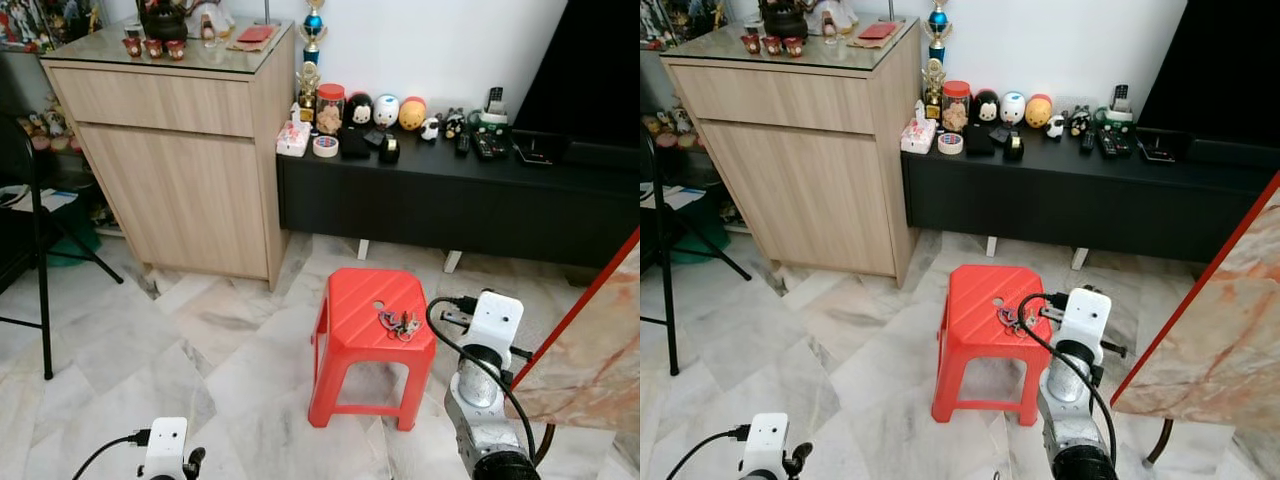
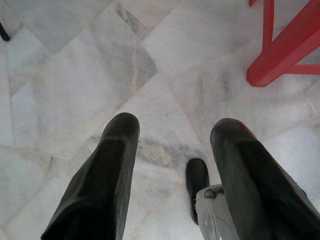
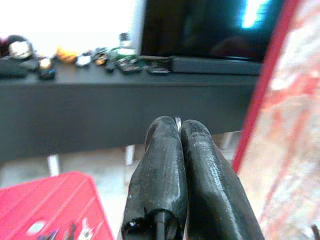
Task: Hang keys on a hook
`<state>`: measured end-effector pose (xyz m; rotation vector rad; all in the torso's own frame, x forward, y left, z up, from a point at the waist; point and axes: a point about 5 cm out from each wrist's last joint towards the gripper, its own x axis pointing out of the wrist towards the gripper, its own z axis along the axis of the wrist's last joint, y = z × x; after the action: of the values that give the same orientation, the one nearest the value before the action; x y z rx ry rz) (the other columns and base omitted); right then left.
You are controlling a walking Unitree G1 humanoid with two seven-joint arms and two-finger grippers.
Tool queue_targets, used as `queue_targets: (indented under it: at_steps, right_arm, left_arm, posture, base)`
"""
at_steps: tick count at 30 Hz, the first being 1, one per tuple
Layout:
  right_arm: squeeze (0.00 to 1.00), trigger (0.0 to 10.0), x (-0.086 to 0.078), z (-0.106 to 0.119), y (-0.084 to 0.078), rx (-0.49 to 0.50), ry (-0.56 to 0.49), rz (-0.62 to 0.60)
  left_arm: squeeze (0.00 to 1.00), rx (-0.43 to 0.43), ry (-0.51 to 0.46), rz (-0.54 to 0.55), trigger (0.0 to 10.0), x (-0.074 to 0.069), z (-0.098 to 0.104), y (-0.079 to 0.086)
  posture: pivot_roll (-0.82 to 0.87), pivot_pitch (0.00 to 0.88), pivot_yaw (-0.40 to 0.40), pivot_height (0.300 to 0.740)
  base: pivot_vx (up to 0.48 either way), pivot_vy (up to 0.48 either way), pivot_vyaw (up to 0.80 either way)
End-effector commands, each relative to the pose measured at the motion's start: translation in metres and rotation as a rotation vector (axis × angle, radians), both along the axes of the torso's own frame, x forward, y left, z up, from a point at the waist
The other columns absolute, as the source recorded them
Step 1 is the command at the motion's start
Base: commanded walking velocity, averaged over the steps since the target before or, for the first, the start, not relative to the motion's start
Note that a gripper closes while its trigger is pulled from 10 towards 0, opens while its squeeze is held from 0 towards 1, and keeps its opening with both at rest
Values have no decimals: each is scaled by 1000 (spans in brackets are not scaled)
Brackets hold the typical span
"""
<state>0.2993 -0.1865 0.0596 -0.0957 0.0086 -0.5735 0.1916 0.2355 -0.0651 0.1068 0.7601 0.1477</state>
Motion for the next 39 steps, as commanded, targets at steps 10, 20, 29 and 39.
queue_targets:
  at_steps: [10, 20, 29, 39]
  right_arm:
    - [0, 10000, 5, -20, 31, 295, 87, 228]
    - [0, 10000, 7, -21, 33, 339, 87, 279]
    - [0, 10000, 8, -17, 31, 340, 60, 277]
    - [0, 10000, 9, -15, 31, 330, 42, 280]
  left_arm:
    - [0, 2, -6, -19, 10000, 1, 0, -2]
    - [0, 17, 19, -38, 10000, -1, -1, -3]
    - [0, 33, 37, -46, 10000, -3, -3, -2]
    - [0, 33, 40, -54, 10000, -3, -3, -4]
  posture:
    - [67, 0, -68, 740]
    - [63, 0, -73, 740]
    - [61, 0, -72, 740]
    - [61, 0, -67, 740]
  base:
    - [0, 0, 0]
    - [0, 0, 0]
    - [0, -110, 0]
    - [0, -428, 0]
